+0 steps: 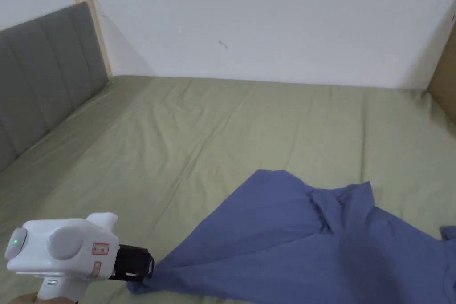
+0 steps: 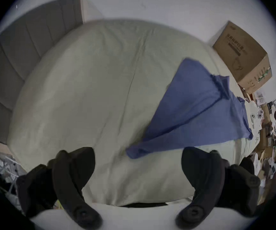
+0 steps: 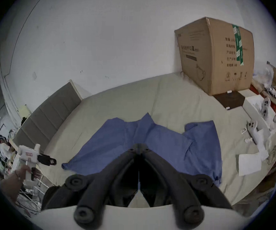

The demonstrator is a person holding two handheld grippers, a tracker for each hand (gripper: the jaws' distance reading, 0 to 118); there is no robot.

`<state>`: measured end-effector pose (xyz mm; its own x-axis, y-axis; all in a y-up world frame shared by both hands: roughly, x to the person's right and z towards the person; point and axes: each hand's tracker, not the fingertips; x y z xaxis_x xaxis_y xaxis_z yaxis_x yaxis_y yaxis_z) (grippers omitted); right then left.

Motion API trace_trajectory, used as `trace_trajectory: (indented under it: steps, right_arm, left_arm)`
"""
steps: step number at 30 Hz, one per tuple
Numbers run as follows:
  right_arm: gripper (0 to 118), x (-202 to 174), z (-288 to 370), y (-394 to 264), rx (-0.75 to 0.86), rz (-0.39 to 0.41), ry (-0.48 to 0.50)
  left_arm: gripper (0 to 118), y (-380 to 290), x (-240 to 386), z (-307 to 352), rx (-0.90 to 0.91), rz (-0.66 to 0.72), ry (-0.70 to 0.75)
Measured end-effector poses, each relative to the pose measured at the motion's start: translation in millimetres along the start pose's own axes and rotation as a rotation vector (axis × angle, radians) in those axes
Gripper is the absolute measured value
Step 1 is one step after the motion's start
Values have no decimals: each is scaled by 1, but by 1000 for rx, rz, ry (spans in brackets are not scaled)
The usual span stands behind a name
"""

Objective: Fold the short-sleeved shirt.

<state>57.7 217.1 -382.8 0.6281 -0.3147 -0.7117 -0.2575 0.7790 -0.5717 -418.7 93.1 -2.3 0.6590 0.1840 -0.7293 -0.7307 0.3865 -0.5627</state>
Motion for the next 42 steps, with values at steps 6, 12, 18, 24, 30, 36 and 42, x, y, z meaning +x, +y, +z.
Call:
trace_trajectory:
  steps: [6, 12, 18, 24, 30, 36, 42]
  right_arm:
    - [0, 16, -13, -13, -63, -50, -39]
    - [0, 24, -46, -11, -119, -33, -79]
    - [90, 50, -134, 33, -228, -111, -120]
    - [116, 67, -271, 68, -460, -42, -129]
    - [110, 92, -362, 71, -585, 122, -304]
    - [106, 90, -369, 64, -616, 145, -268]
    - [0, 64, -350, 68, -621, 197, -147]
  left_arm:
    - [99, -13, 1, -53, -30, -69, -24]
    - [2, -7, 29, -26, 157, -170, -79]
    - [2, -7, 46, 20, 295, -71, -141]
    - [2, -17, 52, 19, 285, -23, -142]
    - [2, -14, 41, 6, 236, 15, -97]
    - [2, -14, 32, -4, 205, 40, -88]
    - [2, -12, 37, -6, 202, 32, -77]
